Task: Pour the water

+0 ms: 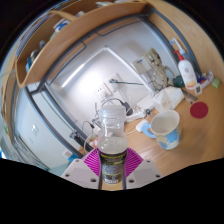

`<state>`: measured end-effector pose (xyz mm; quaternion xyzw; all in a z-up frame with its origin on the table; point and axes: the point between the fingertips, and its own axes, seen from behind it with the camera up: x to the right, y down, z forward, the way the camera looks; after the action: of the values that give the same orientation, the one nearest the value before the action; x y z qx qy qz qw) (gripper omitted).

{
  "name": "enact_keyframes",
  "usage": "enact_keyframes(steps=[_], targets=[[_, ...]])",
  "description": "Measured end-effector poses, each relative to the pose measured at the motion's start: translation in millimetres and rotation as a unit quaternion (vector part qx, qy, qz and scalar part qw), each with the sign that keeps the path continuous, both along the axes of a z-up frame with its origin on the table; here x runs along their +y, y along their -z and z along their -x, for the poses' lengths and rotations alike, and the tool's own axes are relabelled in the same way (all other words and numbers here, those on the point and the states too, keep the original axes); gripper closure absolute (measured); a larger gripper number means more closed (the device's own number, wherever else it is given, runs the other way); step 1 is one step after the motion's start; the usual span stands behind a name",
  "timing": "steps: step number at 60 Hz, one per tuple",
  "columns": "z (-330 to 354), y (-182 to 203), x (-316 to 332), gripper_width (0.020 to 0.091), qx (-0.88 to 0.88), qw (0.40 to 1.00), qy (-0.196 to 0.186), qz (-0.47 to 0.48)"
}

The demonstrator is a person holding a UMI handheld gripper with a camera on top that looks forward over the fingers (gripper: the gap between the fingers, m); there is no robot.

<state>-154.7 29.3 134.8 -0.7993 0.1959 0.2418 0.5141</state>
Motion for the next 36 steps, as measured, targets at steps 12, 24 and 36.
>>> enact_keyframes(steps=[12,24,36], targets=[[-2,-26,36,0.0842,0.267,0.960,0.061,0.054],[13,-34,58,0.0838,0.451,0.880,0.097,0.111],[50,-34,80,0.0837,0.549,0.811,0.098,0.178]])
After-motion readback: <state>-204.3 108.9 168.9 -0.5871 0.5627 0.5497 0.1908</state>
